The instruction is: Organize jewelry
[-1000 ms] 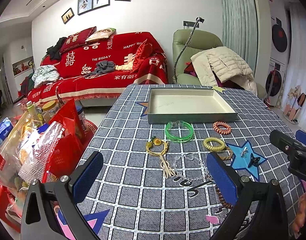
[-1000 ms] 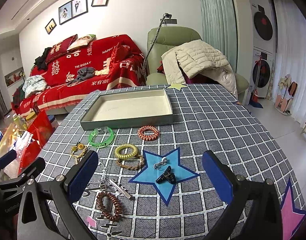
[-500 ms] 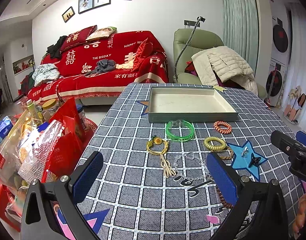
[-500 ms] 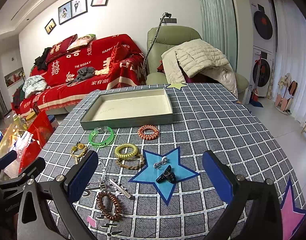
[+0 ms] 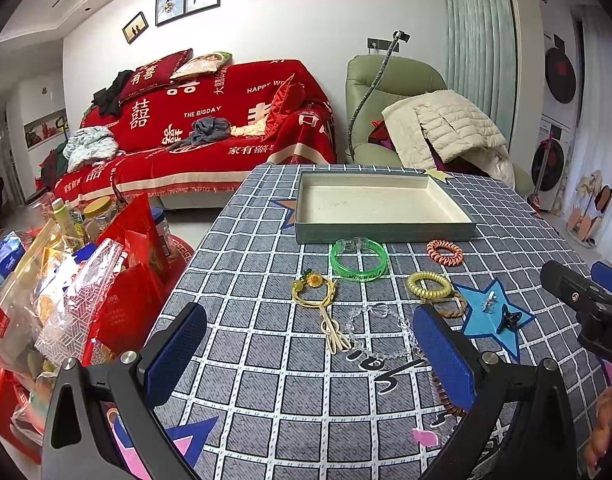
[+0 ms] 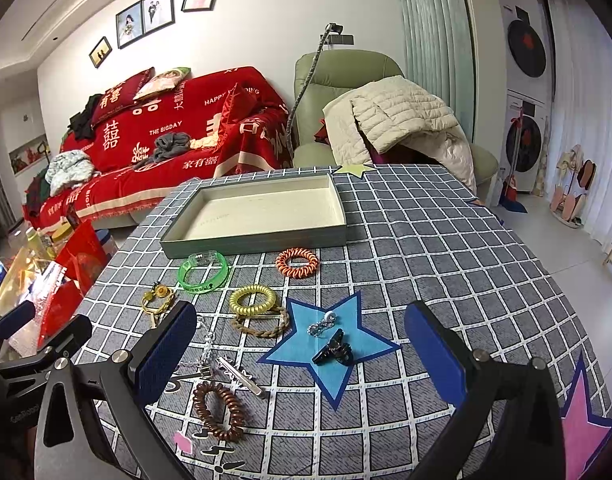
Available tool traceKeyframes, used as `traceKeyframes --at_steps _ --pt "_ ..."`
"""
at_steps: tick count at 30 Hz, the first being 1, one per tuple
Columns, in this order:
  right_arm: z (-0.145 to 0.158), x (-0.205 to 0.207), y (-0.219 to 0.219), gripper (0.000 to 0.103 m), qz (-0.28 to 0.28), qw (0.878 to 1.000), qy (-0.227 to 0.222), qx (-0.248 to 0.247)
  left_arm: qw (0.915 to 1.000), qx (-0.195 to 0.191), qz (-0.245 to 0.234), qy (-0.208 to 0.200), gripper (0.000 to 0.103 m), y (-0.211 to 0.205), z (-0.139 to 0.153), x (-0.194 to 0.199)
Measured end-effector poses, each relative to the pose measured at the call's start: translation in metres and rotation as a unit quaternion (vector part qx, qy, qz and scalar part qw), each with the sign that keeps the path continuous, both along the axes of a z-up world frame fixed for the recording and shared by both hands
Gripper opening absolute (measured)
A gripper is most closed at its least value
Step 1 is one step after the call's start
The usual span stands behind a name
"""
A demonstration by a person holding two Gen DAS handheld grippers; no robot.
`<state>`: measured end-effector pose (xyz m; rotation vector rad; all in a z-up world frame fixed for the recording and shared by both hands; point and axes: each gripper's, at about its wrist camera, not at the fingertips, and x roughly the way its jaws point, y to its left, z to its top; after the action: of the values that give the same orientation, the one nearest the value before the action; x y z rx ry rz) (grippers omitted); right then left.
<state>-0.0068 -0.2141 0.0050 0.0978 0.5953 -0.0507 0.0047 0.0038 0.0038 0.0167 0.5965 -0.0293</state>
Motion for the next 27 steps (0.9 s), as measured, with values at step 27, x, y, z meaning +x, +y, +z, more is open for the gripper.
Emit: traceKeyframes --at_steps 27 --pt "-0.0005 -0.0013 0.0048 0.103 0.001 1.000 0.001 0.001 1.0000 0.000 -0.001 0.001 0.103 0.0005 -0.0020 0.0004"
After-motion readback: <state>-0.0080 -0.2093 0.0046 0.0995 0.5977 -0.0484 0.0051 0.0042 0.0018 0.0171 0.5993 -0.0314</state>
